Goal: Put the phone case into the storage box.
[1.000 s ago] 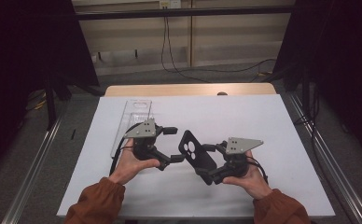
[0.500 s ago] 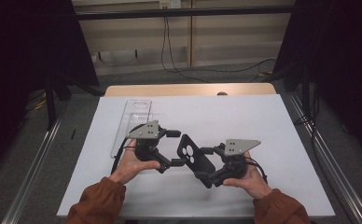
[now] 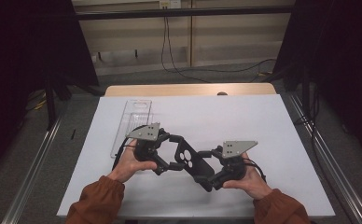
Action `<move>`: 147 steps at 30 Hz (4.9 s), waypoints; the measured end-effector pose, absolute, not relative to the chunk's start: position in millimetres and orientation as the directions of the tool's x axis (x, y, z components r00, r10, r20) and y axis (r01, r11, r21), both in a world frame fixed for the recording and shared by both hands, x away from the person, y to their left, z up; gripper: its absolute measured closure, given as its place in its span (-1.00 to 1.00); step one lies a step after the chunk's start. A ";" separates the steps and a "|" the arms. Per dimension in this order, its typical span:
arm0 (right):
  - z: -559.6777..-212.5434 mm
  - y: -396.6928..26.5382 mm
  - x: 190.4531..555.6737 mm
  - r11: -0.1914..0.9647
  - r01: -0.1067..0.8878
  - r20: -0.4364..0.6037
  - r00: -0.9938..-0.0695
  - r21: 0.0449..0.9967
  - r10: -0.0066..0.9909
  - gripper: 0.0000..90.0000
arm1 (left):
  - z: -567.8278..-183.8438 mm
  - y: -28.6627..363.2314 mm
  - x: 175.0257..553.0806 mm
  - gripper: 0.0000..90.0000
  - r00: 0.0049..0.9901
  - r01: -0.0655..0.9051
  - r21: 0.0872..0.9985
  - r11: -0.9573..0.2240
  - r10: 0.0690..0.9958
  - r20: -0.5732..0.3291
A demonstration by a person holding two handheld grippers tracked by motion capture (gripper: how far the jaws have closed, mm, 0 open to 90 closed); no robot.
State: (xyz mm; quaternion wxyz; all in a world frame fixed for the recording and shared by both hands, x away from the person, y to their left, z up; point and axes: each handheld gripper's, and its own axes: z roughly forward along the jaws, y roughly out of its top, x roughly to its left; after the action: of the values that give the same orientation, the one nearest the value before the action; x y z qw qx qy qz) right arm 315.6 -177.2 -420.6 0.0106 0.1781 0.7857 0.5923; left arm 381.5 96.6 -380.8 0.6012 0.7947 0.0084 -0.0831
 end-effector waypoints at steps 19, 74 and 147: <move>-421.3 -174.9 313.9 0.264 0.264 0.196 -0.946 0.928 0.259 -0.68 | -381.7 92.5 378.6 -0.78 0.979 0.094 0.956 -0.277 -0.151 -0.140; -417.5 -173.2 313.6 0.240 0.260 0.185 -0.938 0.935 0.294 -0.89 | -367.3 89.6 372.1 -0.68 0.983 0.150 0.936 -0.318 -0.056 -0.176; -415.7 -251.4 274.3 0.122 0.286 0.070 -0.580 0.951 0.811 -0.99 | -339.2 134.4 386.7 -0.67 0.867 0.345 0.885 -0.312 0.467 -0.173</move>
State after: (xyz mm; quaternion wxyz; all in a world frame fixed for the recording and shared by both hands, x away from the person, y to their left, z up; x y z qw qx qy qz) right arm 274.3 -251.4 -415.7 0.2445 0.3874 0.7079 0.5375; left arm 386.7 134.4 -339.2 0.5298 0.8079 0.2514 0.0577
